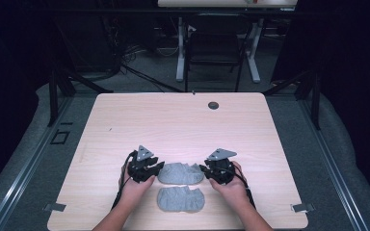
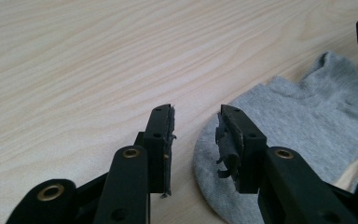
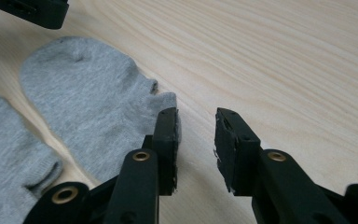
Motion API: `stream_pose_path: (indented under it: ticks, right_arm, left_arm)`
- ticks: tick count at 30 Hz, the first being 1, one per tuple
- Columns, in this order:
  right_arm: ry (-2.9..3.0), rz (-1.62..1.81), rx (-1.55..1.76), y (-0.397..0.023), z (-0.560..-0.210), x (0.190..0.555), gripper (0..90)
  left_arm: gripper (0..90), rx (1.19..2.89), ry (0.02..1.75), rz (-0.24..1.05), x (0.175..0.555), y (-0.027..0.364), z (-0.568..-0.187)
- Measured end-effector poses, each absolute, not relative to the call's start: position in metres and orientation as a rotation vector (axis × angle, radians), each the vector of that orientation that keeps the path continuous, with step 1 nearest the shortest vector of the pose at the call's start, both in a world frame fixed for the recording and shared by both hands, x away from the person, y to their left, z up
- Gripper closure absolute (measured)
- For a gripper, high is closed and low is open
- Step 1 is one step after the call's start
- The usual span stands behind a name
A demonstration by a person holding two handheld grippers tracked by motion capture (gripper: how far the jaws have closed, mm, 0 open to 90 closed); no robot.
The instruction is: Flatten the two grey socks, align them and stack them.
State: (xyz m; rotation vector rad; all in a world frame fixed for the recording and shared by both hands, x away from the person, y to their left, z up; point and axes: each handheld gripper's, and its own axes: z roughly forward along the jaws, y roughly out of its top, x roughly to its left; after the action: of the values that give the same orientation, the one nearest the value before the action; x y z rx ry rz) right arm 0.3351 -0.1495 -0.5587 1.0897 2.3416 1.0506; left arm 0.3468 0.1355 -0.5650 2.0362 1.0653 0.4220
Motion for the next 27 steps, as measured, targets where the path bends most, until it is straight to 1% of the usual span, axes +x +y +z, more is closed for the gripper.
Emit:
stream_pose_path:
  ticks: [5, 9, 14, 15, 19, 20, 25, 27]
  right_arm:
    - [2.361, 1.070, 1.106, -0.148, -0.562, 0.338, 69.2]
    - [2.377, 1.050, 1.101, -0.148, -0.565, 0.340, 67.3]
    - [2.392, 1.070, 1.123, -0.147, -0.570, 0.342, 67.7]
    - [2.407, 1.066, 1.123, -0.147, -0.571, 0.341, 68.5]
    - [2.428, 1.053, 1.111, -0.142, -0.575, 0.340, 77.3]
    - [2.428, 1.053, 1.111, -0.142, -0.575, 0.340, 77.3]
    - [2.422, 1.047, 1.107, -0.140, -0.575, 0.339, 85.9]
    - [2.424, 1.046, 1.108, -0.141, -0.575, 0.339, 86.9]
  left_arm:
    - [64.6, 2.071, 1.063, 0.410, 0.348, 0.131, -0.571]
    - [64.5, 2.086, 1.054, 0.401, 0.347, 0.130, -0.574]
    - [66.0, 2.099, 1.046, 0.399, 0.346, 0.129, -0.577]
    - [66.0, 2.104, 1.044, 0.399, 0.345, 0.129, -0.577]
    - [71.2, 2.119, 1.046, 0.396, 0.345, 0.127, -0.580]
    - [71.2, 2.121, 1.039, 0.396, 0.344, 0.127, -0.580]
    - [77.2, 2.117, 1.024, 0.398, 0.343, 0.125, -0.581]
    - [79.9, 2.114, 1.020, 0.388, 0.343, 0.126, -0.582]
